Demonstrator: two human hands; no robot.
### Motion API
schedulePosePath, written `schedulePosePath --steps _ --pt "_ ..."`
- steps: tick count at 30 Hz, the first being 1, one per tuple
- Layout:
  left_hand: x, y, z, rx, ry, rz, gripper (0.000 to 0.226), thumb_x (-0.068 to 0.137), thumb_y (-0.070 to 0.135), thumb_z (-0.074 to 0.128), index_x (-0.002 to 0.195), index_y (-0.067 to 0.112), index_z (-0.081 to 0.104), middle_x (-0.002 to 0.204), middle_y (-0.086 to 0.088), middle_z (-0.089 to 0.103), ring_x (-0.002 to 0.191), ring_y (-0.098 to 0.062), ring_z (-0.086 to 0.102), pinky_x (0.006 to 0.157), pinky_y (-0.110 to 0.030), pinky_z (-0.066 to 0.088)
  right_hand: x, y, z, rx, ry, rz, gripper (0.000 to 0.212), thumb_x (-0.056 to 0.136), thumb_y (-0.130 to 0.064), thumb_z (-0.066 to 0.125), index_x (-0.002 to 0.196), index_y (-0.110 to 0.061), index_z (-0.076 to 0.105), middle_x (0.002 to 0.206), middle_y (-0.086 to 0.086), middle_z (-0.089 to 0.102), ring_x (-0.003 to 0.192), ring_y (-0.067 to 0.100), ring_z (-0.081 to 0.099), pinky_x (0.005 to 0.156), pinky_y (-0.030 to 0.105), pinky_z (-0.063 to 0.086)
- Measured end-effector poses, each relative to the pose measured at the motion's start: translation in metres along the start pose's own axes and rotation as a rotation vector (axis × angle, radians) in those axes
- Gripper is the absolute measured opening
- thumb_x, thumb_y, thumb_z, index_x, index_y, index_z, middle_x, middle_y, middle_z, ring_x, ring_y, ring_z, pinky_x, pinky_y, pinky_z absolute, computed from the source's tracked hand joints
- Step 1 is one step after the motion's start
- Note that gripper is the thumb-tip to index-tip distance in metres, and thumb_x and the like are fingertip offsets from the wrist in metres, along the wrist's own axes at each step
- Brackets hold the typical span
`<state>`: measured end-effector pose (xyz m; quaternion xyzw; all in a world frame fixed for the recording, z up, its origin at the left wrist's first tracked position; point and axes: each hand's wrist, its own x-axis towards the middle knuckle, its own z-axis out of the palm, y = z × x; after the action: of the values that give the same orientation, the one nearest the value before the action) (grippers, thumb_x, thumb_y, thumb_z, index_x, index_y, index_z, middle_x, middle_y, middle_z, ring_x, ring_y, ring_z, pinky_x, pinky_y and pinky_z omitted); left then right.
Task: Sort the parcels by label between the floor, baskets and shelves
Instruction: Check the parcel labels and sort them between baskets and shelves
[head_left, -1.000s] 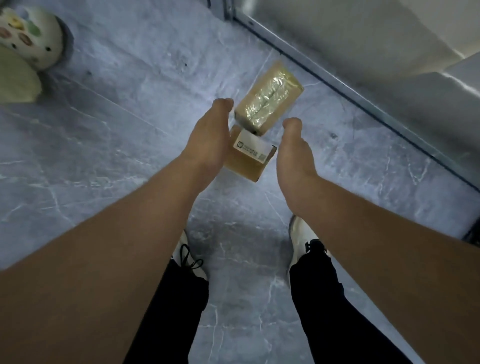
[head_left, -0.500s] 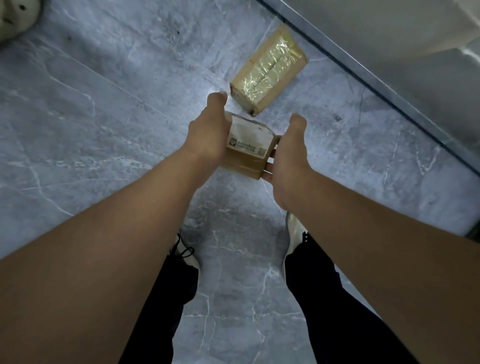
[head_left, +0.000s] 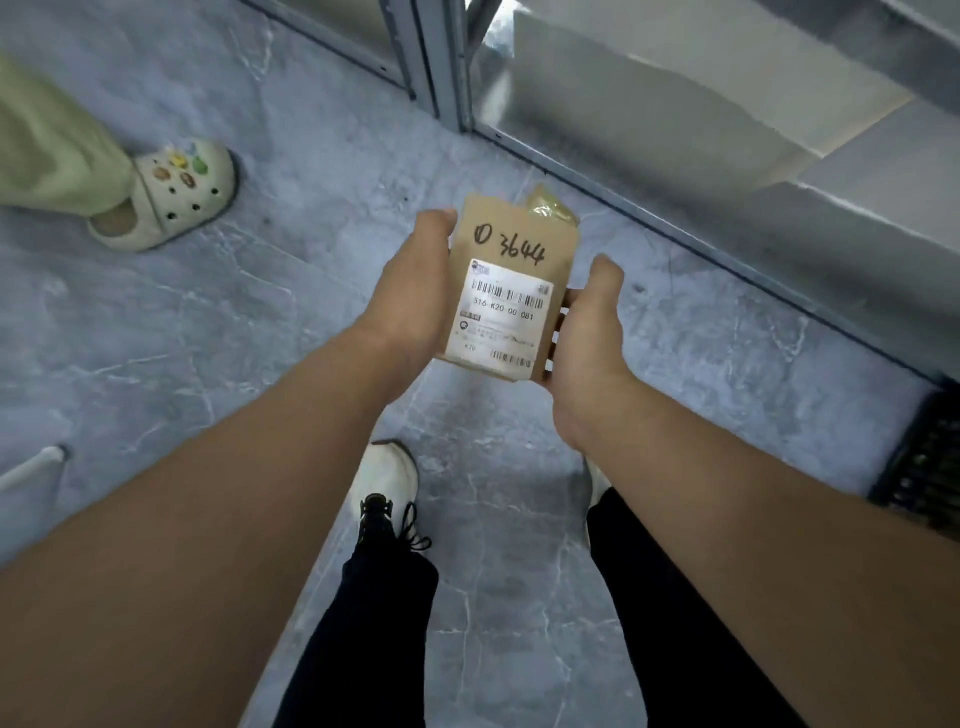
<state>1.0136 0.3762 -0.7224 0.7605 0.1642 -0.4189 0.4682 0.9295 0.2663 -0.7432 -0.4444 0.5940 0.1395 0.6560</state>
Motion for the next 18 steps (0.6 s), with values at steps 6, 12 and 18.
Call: schedulePosePath --steps 6,12,18 --pt "-0.065 0.078 -0.035 0.019 -0.048 0.209 0.063 0.105 0.041 0.026 0.062 0.031 0.071 0.066 0.014 0.071 0.058 0.001 0.063 0.053 -0.017 0.048 -0.089 -0.064 0.009 0.085 -0.012 -0.206 0.058 0.116 -0.057 0.019 0.093 -0.034 0.066 0.059 -0.018 0.071 0.051 -0.003 0.066 0.057 0.022 0.05" --pt "-0.137 0.156 -0.08 0.025 0.003 0.331 0.072 0.075 0.074 0.034 0.121 0.028 0.064 0.117 0.007 0.071 0.11 -0.017 0.065 0.096 -0.049 0.05 -0.188 -0.122 0.025 0.208 -0.001 -0.42 0.05 0.114 -0.062 0.024 0.108 -0.047 0.071 0.098 -0.015 0.083 0.101 0.01 0.076 0.103 0.045 0.058" --pt "-0.213 0.232 -0.116 0.02 -0.075 0.549 0.071 0.081 0.07 0.031 0.121 0.023 0.064 0.113 0.002 0.074 0.105 -0.018 0.07 0.089 -0.042 0.053 -0.29 -0.182 0.037 0.256 0.039 -0.58 0.059 0.088 -0.078 0.026 0.106 -0.053 0.076 0.11 -0.014 0.083 0.115 0.018 0.075 0.114 0.057 0.052"
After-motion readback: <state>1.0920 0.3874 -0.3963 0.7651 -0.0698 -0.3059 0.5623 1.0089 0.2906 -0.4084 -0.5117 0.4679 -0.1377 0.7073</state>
